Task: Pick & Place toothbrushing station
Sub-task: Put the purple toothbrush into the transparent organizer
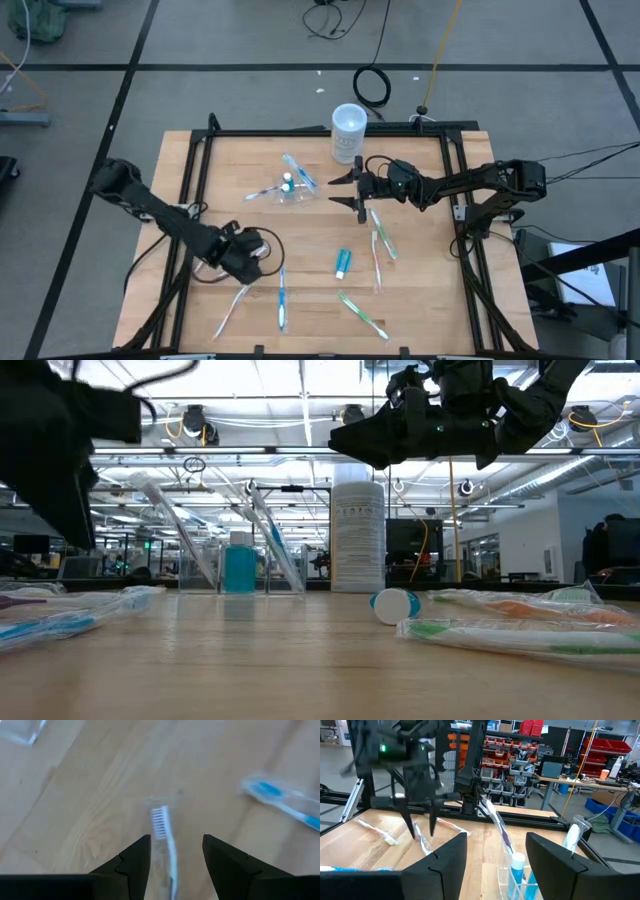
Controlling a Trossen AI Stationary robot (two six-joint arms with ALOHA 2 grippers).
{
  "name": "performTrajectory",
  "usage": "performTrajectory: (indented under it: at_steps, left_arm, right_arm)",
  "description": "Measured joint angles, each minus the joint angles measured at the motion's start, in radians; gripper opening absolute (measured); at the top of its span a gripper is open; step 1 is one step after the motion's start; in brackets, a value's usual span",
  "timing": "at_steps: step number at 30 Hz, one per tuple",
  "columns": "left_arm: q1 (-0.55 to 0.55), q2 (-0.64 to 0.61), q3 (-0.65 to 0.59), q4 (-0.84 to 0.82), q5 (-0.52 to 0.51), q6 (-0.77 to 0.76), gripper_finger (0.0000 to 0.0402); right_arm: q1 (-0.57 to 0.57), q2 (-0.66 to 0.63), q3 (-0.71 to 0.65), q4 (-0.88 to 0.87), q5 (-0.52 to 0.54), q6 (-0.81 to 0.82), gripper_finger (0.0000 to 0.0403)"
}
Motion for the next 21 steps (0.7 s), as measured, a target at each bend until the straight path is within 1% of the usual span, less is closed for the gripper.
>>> performTrajectory:
  at_steps: [5, 7, 10, 14, 17, 21]
  left_arm:
    - [0.032, 0.103, 0.0, -0.001, -0.001, -0.108, 0.0186]
    - [0.051, 0.135, 0.0, 0.002, 0.026, -0.135, 0.0186]
    - [0.065, 0.164, 0.0, 0.035, 0.081, -0.121, 0.0186]
    - [0.073, 0.182, 0.001, 0.067, 0.093, -0.071, 0.0185]
    - [0.082, 0.197, 0.005, 0.07, 0.099, -0.033, 0.0167]
    - [0.095, 0.202, 0.006, 0.077, 0.121, -0.017, 0.0118]
  right_arm:
    - [0.0, 0.0, 0.0, 0.0, 0.0, -0.002, 0.0196]
    - [0.0, 0.0, 0.0, 0.001, 0.0, -0.002, 0.0196]
    - [0.0, 0.0, 0.0, 0.0, 0.0, -0.002, 0.0196]
    - [0.0, 0.0, 0.0, 0.0, 0.0, -0.002, 0.0196]
    - [0.0, 0.0, 0.0, 0.001, 0.0, -0.002, 0.0196]
    - [0.0, 0.0, 0.0, 0.005, 0.0, -0.002, 0.0196]
